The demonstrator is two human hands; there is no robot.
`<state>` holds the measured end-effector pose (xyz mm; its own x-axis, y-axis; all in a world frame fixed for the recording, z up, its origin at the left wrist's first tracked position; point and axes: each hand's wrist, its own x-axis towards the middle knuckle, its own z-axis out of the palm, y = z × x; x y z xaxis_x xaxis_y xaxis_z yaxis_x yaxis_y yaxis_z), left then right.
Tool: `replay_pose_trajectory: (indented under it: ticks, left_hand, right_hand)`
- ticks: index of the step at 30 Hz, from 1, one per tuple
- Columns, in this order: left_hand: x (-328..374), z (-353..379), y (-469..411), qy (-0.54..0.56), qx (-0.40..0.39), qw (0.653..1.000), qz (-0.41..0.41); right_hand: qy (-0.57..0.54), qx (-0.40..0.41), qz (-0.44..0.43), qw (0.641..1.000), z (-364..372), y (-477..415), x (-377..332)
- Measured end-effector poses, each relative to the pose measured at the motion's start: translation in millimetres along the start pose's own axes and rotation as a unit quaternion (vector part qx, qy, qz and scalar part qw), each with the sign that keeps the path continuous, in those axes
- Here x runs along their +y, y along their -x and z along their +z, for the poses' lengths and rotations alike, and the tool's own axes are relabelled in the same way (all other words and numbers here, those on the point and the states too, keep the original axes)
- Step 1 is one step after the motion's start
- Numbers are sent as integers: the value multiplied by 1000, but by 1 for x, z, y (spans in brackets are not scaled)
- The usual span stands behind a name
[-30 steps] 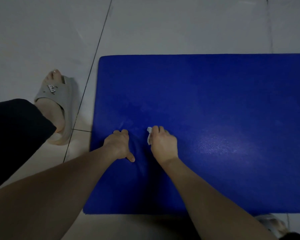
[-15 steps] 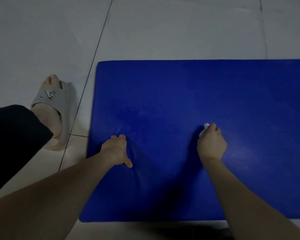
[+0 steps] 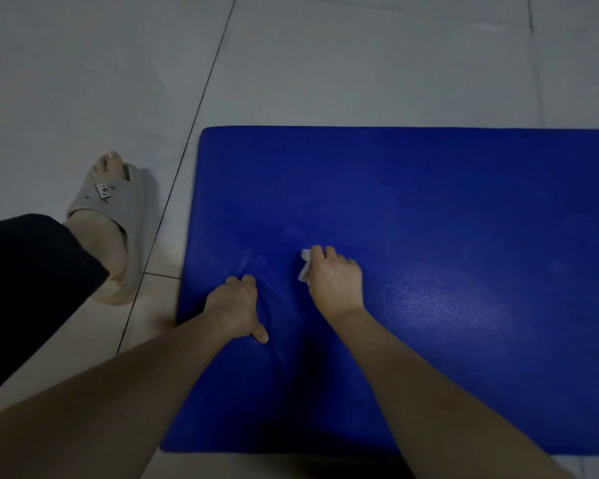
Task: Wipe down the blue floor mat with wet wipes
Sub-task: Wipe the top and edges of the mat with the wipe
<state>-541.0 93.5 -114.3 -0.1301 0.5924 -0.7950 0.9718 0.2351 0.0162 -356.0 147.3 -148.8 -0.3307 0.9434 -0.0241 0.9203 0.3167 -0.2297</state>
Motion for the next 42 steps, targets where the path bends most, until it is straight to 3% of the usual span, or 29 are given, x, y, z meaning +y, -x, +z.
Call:
replay_pose_trajectory:
  ticks: [4,8,12,19,23,29,34,37,39,42]
  left_hand:
    - [0,-2,1,9,-4,1000,-1]
    - [3,-3,3,9,-2,1000,-5]
    - [3,-4,4,10,-1,1000,-8]
    - [0,0,2,3,6,1000,2]
    - [0,0,1,-8,8,1000,3]
    - [12,-10,3,-24,-38,999,-24]
    - [11,-23,3,-47,-53,997,-13]
    - [4,-39,0,-67,2,998,4]
    - [-2,-52,-3,-64,51,997,1]
    - [-13,-73,-14,-69,137,988,11]
  right_hand:
    - [10,-23,114,993,-22,5,77]
    - [27,26,277,960,-37,16,162]
    - [3,58,349,935,-26,4,164]
    - [-18,65,174,982,2,-38,38]
    - [1,6,108,994,16,-42,-26]
    - [9,-14,53,998,-1,-45,-4]
    - [19,7,205,978,-26,-35,111]
    - [-1,33,337,941,-38,-30,171]
    - [-26,42,418,907,-38,-30,180]
    - [-50,79,420,903,-27,-44,154]
